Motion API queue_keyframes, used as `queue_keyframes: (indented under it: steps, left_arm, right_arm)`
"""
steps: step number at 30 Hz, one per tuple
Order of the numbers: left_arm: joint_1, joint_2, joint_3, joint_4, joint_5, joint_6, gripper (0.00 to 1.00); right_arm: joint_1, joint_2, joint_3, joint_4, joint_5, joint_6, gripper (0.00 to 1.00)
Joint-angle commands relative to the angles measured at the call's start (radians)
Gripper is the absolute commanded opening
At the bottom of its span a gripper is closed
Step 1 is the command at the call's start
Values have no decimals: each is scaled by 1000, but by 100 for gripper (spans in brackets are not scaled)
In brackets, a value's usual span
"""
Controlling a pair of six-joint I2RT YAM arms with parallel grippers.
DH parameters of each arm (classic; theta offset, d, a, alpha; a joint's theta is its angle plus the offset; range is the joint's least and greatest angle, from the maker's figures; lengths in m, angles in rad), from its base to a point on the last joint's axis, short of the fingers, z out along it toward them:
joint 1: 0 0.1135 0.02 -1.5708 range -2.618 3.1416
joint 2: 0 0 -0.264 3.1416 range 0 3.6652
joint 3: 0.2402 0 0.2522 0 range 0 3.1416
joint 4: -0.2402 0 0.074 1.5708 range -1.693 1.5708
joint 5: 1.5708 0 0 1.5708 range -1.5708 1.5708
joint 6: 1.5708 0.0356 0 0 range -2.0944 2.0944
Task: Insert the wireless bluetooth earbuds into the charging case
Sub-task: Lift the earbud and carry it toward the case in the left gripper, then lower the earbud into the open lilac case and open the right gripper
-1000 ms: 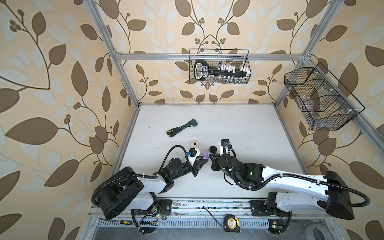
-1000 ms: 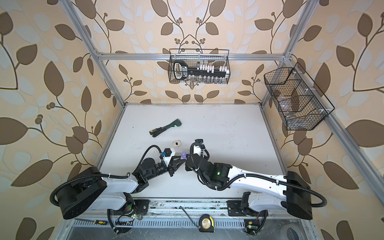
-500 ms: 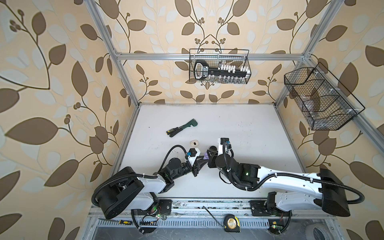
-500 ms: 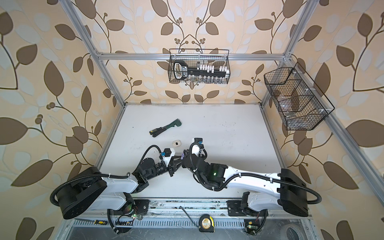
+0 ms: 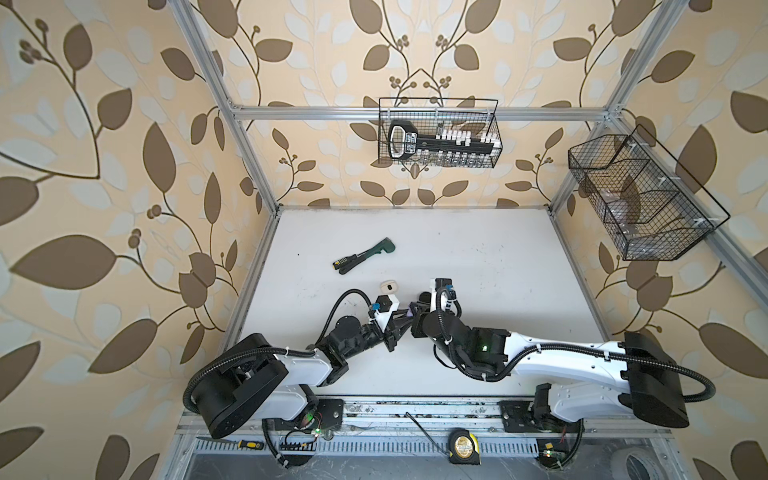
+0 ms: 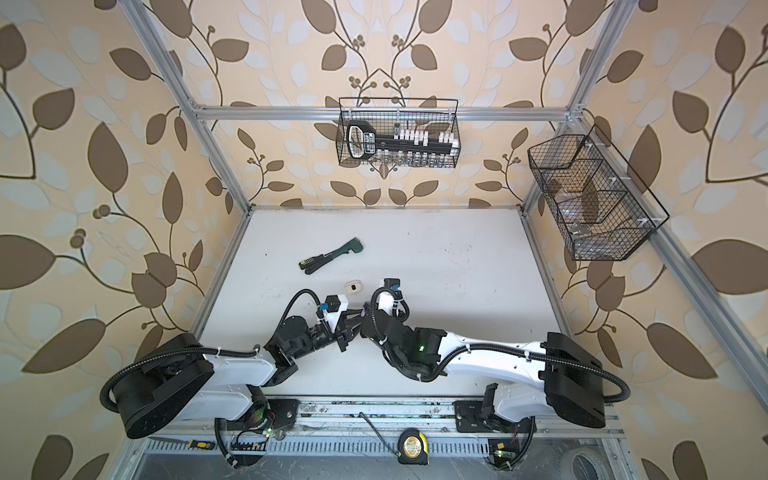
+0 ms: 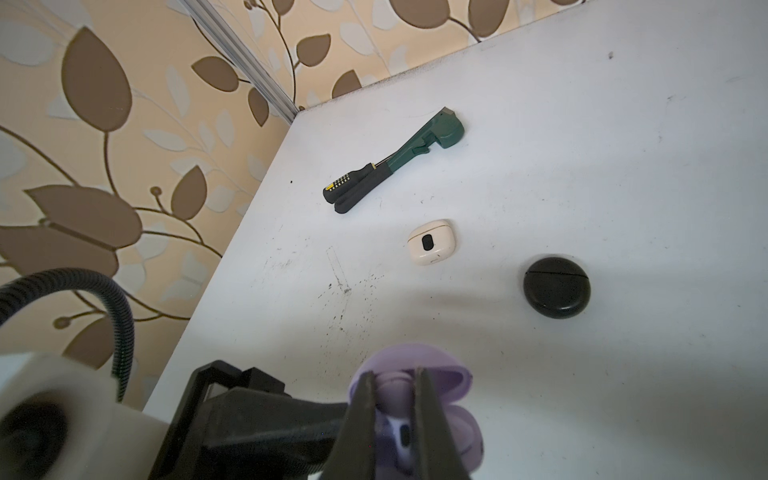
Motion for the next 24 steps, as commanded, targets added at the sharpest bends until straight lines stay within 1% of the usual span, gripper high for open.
queue_keyframes:
  steps: [1,6,13,18,24]
  left_arm:
    - [-10,-4,-1,107,20,-3,0]
    - [-10,-4,-5,116,19,-3,0]
    - [-10,-7,-12,133,19,-2,0]
    - [-10,-7,-13,137,21,0,0]
    - [-10,-6,-14,146,33,5,0]
  right_arm:
    - [7,21,-11,15,6,24,9]
    - [17,22,-14,14,8,29,9]
    - [35,22,-17,7,8,37,12]
    - [46,12,-22,2,3,39,19]
    - [53,2,-16,1,-16,10,30]
